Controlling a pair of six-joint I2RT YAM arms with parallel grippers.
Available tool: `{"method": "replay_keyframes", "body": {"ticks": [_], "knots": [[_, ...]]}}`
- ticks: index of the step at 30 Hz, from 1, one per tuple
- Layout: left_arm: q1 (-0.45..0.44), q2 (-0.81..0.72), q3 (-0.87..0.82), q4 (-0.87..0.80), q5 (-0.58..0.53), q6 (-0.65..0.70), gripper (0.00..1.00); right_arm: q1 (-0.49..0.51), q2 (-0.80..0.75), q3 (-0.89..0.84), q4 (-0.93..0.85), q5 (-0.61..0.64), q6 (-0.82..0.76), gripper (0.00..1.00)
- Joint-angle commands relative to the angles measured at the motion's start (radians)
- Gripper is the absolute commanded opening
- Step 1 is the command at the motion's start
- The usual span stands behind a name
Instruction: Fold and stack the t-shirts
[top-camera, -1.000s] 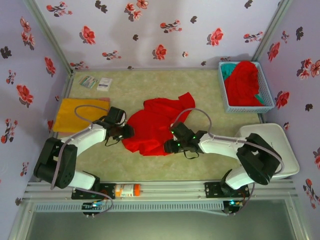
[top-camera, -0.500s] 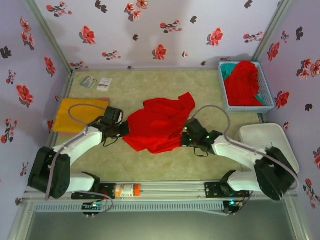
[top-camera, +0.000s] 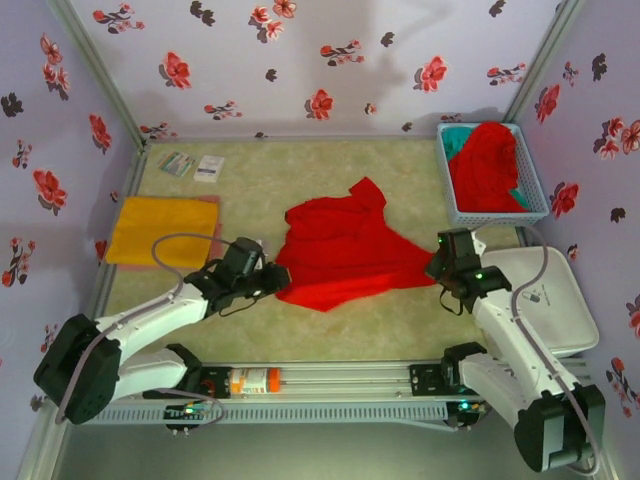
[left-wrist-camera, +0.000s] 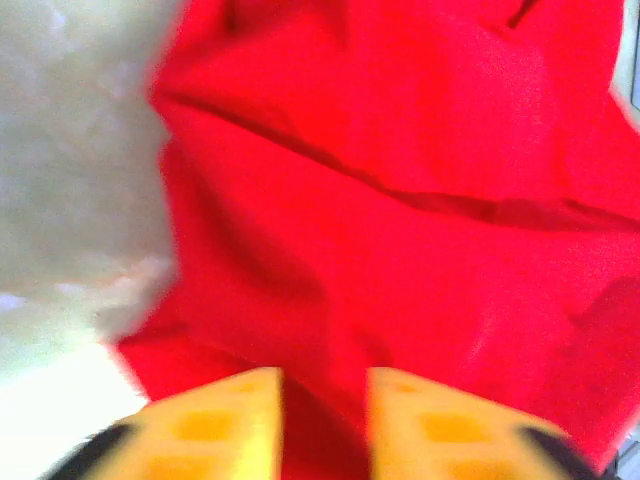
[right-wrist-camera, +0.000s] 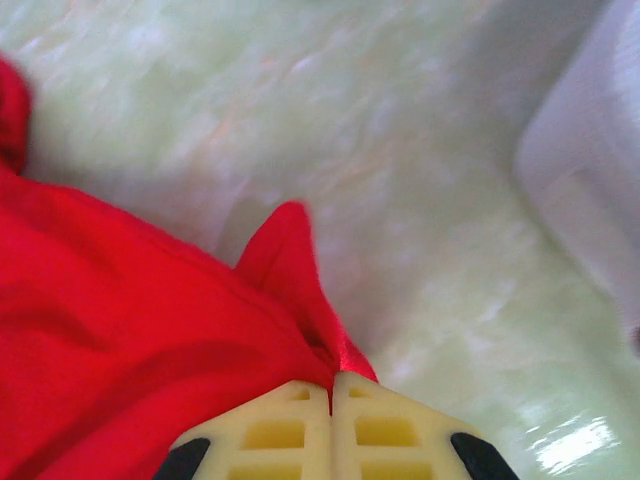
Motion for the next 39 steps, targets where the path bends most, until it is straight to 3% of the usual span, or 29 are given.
{"method": "replay_keyframes", "body": {"ticks": [1, 4, 8, 10, 11, 17, 25, 30, 35, 39], "knots": [[0.002, 0.026, 0.023, -0.033, -0.038, 0.02, 0.73, -0.049, 0.021, 0.055, -0.046, 0.074, -0.027, 0.07], [0.08, 0.039, 0.092, -0.1, -0.049, 0.141, 0.79, -0.08, 0.039, 0.073, -0.017, 0.033, -0.03, 0.21], [0.233, 0.114, 0.218, -0.154, -0.022, 0.281, 0.77, -0.083, 0.05, 0.081, 0.054, -0.074, -0.068, 0.67], [0.285, 0.165, 0.268, -0.144, 0.008, 0.316, 0.75, -0.083, 0.061, 0.092, 0.059, -0.121, -0.11, 0.82], [0.303, 0.198, 0.29, -0.129, 0.031, 0.33, 0.73, -0.083, 0.063, 0.098, 0.057, -0.145, -0.126, 0.85], [0.313, 0.411, 0.4, -0.076, 0.137, 0.389, 0.63, -0.019, 0.034, 0.054, 0.128, -0.341, -0.176, 0.88], [0.268, 0.595, 0.436, 0.074, 0.202, 0.314, 0.65, 0.289, 0.03, -0.026, 0.185, -0.276, -0.164, 0.89], [0.22, 0.665, 0.473, 0.134, 0.216, 0.274, 0.67, 0.496, 0.041, -0.07, 0.224, -0.173, -0.128, 0.89], [0.188, 0.729, 0.522, 0.142, 0.182, 0.277, 0.66, 0.654, 0.058, -0.117, 0.321, -0.124, -0.082, 0.89], [0.182, 0.781, 0.58, 0.115, 0.133, 0.297, 0.6, 0.747, 0.131, -0.123, 0.382, -0.092, -0.061, 0.89]]}}
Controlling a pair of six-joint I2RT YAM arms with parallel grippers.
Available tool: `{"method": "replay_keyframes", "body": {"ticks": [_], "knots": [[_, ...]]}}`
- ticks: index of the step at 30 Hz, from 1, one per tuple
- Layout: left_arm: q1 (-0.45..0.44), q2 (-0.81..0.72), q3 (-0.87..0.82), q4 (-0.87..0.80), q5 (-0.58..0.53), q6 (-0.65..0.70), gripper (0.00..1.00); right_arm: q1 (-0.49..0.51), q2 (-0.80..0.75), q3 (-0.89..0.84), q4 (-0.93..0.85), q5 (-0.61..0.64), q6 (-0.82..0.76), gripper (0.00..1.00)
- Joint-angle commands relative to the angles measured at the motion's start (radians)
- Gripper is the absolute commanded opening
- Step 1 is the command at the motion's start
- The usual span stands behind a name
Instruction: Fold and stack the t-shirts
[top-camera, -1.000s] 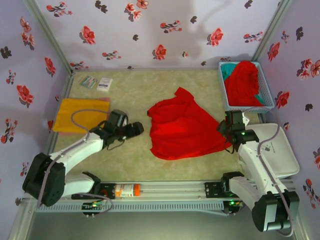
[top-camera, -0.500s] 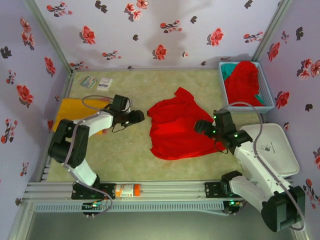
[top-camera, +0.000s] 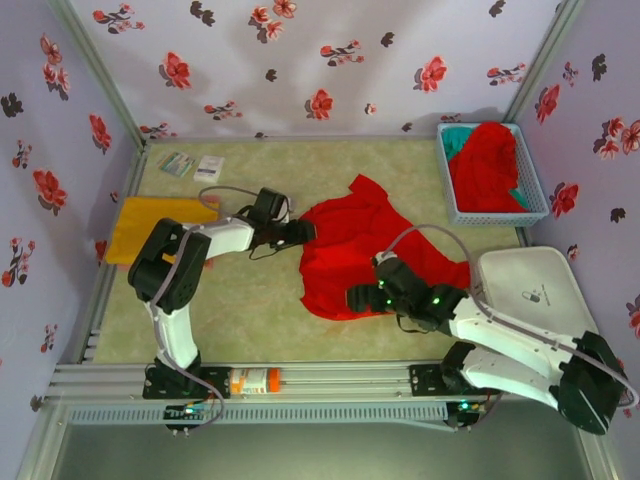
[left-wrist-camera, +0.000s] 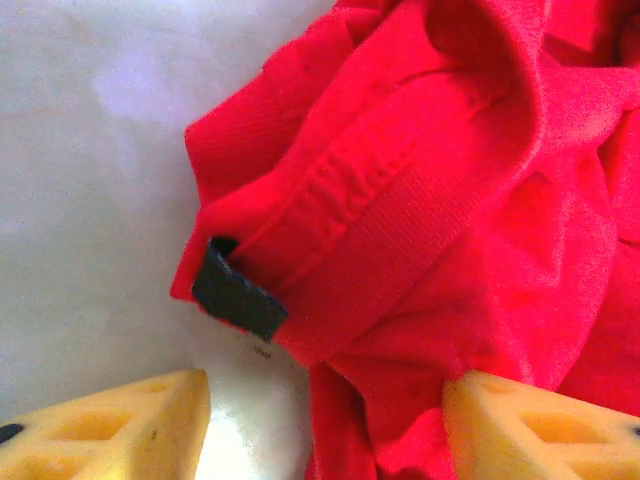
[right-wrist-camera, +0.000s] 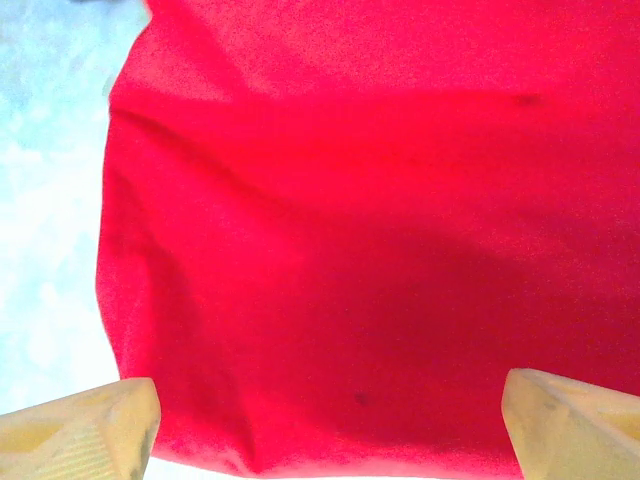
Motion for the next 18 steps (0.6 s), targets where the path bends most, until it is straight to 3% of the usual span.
{"method": "replay_keyframes", "body": {"ticks": [1, 7, 10, 12, 14, 18], "knots": [[-0.003, 0.053, 0.056, 0.014, -0.05, 0.01, 0.57, 0.075, 0.059, -0.008, 0.096, 0.08, 0.042, 0.89], [0.007, 0.09, 0.12, -0.002, -0.09, 0.022, 0.4, 0.202, 0.196, 0.036, 0.155, 0.157, 0.042, 0.89], [0.018, 0.091, 0.141, -0.016, -0.094, 0.023, 0.22, 0.224, 0.271, 0.078, 0.141, 0.224, 0.046, 0.84], [0.033, 0.082, 0.149, -0.03, -0.1, 0.023, 0.16, 0.224, 0.311, 0.103, 0.142, 0.243, 0.038, 0.78], [0.051, 0.065, 0.156, -0.046, -0.1, 0.028, 0.08, 0.225, 0.343, 0.116, 0.168, 0.236, 0.024, 0.6], [0.097, 0.017, 0.172, -0.105, -0.102, 0.058, 0.04, 0.224, 0.365, 0.111, 0.174, 0.251, 0.04, 0.3]]}}
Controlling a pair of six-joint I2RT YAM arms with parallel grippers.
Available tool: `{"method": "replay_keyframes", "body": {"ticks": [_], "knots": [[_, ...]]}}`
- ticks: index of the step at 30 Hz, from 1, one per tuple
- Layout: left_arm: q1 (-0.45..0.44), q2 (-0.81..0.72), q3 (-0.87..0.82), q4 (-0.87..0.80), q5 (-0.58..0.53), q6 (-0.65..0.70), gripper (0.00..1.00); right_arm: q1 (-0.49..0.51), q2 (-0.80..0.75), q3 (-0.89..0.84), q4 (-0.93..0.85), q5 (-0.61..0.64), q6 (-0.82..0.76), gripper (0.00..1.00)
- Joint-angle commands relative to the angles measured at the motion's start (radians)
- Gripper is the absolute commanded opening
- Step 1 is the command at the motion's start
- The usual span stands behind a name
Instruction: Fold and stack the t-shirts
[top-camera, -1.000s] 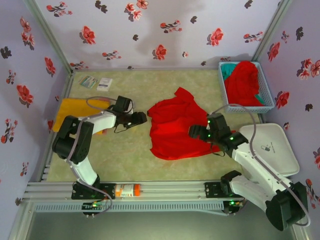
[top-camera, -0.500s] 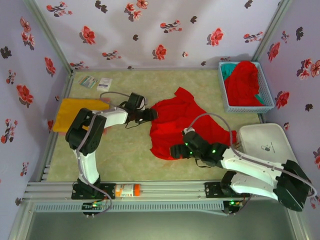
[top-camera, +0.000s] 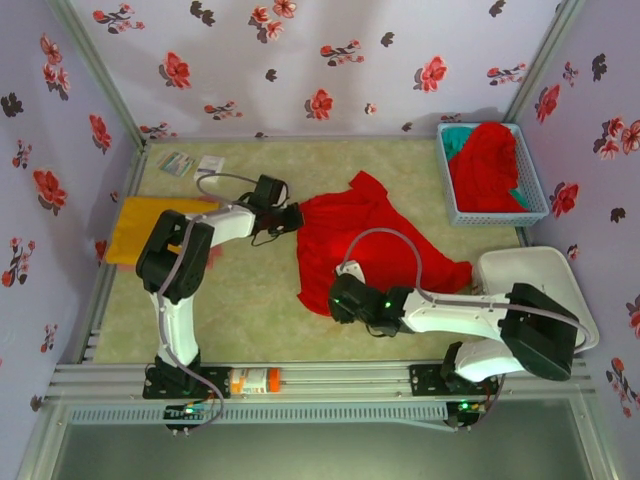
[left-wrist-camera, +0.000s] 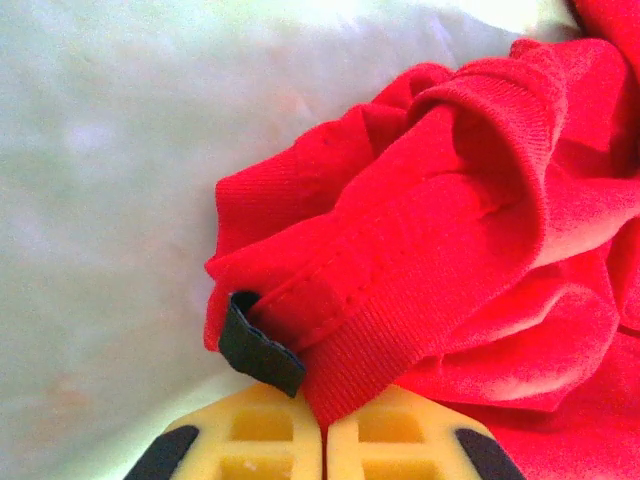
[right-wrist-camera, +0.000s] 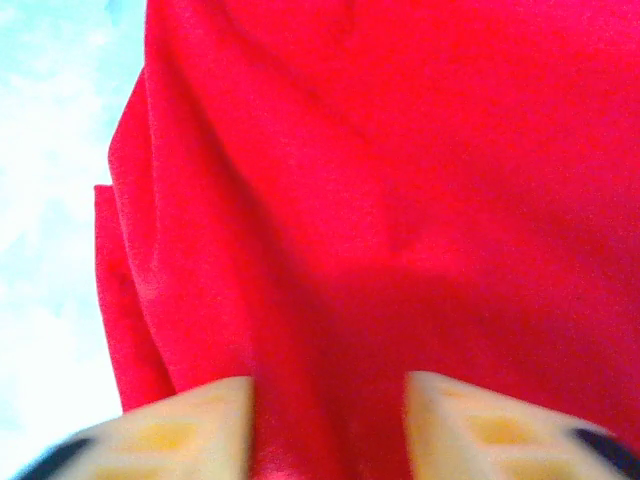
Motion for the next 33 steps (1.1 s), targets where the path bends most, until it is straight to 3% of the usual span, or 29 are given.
{"method": "replay_keyframes", "body": {"ticks": [1, 5, 14, 15, 16, 17, 18, 19, 22, 29, 33], "knots": [[0.053, -0.074, 0.034, -0.075, -0.03, 0.048, 0.04, 0.003, 0.0, 0.004, 0.008, 0.06, 0.014, 0.23], [0.112, -0.139, 0.04, -0.148, -0.03, 0.094, 0.03, -0.009, -0.082, -0.027, -0.06, 0.13, 0.021, 0.0], [0.165, -0.277, 0.023, -0.319, -0.017, 0.142, 0.05, -0.224, -0.399, -0.103, -0.178, 0.074, -0.05, 0.01], [0.165, -0.292, 0.014, -0.319, -0.016, 0.137, 0.06, -0.224, -0.409, -0.093, -0.176, 0.051, -0.077, 0.15], [0.164, -0.301, 0.007, -0.319, -0.011, 0.131, 0.06, -0.225, -0.401, -0.08, -0.168, 0.017, -0.103, 0.44], [0.164, -0.305, 0.004, -0.319, -0.007, 0.128, 0.07, -0.224, -0.388, -0.074, -0.15, -0.017, -0.129, 0.62], [0.164, -0.307, 0.002, -0.322, -0.004, 0.124, 0.08, -0.223, -0.363, -0.065, -0.128, -0.057, -0.142, 0.74], [0.164, -0.306, 0.0, -0.323, -0.001, 0.121, 0.08, -0.223, -0.333, -0.057, -0.104, -0.086, -0.144, 0.79], [0.164, -0.31, 0.001, -0.326, 0.002, 0.116, 0.09, -0.194, -0.237, -0.043, -0.011, -0.13, -0.133, 0.85], [0.164, -0.301, 0.022, -0.342, 0.001, 0.124, 0.09, -0.056, 0.066, 0.12, 0.141, -0.105, -0.058, 0.87], [0.166, -0.296, 0.031, -0.355, -0.007, 0.133, 0.12, -0.029, 0.241, 0.215, 0.119, -0.114, -0.01, 0.75]]}}
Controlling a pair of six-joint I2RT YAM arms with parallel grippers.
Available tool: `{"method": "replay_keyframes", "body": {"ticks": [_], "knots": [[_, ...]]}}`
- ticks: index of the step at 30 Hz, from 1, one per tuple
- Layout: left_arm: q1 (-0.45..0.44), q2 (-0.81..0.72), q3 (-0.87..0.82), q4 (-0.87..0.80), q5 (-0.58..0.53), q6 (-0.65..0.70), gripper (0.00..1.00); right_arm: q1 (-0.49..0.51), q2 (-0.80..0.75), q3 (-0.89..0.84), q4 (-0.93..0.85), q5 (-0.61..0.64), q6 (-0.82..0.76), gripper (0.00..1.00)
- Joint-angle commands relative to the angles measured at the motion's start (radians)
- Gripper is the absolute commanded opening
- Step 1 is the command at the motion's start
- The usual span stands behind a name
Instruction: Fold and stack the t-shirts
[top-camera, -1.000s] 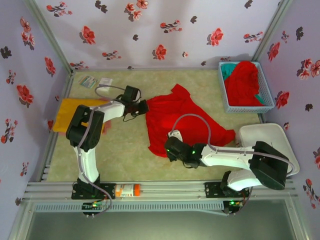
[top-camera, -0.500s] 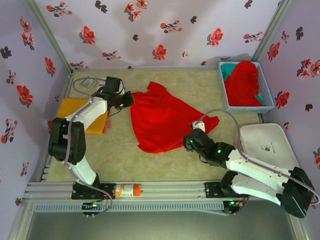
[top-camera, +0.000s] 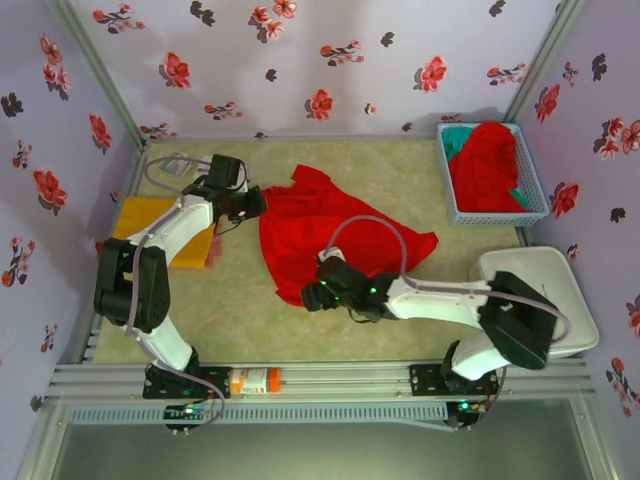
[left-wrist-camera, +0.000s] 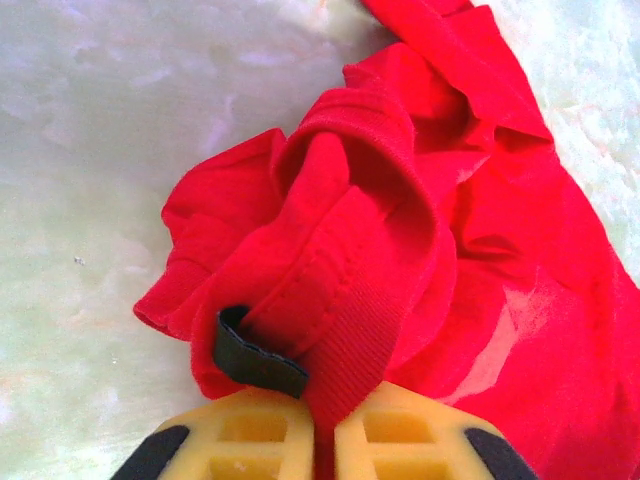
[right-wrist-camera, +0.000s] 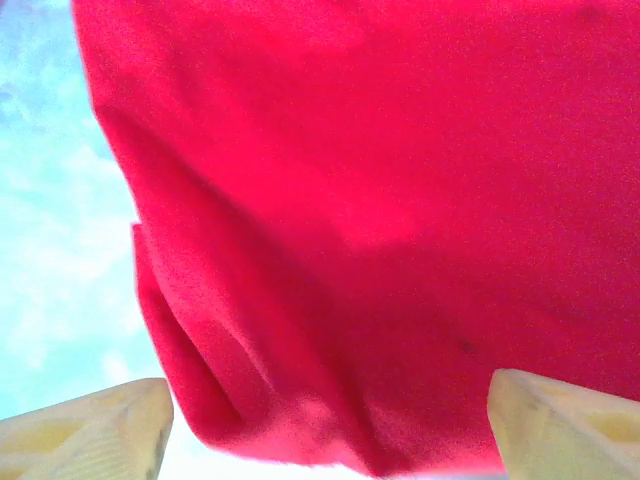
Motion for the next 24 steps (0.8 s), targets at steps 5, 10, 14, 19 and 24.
{"method": "replay_keyframes", "body": {"ticks": [5, 10, 14, 19, 24], "knots": [[0.014, 0.001, 0.034, -0.061, 0.003, 0.037, 0.11, 0.031, 0.103, 0.026, 0.021, -0.013, 0.072, 0.3], [0.022, 0.0, -0.006, -0.068, 0.0, 0.042, 0.12, 0.008, -0.085, -0.077, -0.11, 0.086, 0.049, 0.0], [0.023, 0.007, -0.082, -0.036, 0.02, 0.026, 0.21, -0.078, -0.268, -0.157, -0.207, 0.053, 0.006, 0.0], [0.023, 0.012, -0.115, -0.029, 0.031, 0.022, 0.46, -0.171, -0.509, -0.204, -0.355, 0.06, -0.096, 0.0], [0.024, 0.041, -0.082, -0.026, 0.028, 0.021, 0.48, -0.29, -0.632, -0.23, -0.423, 0.051, -0.109, 0.0]]}}
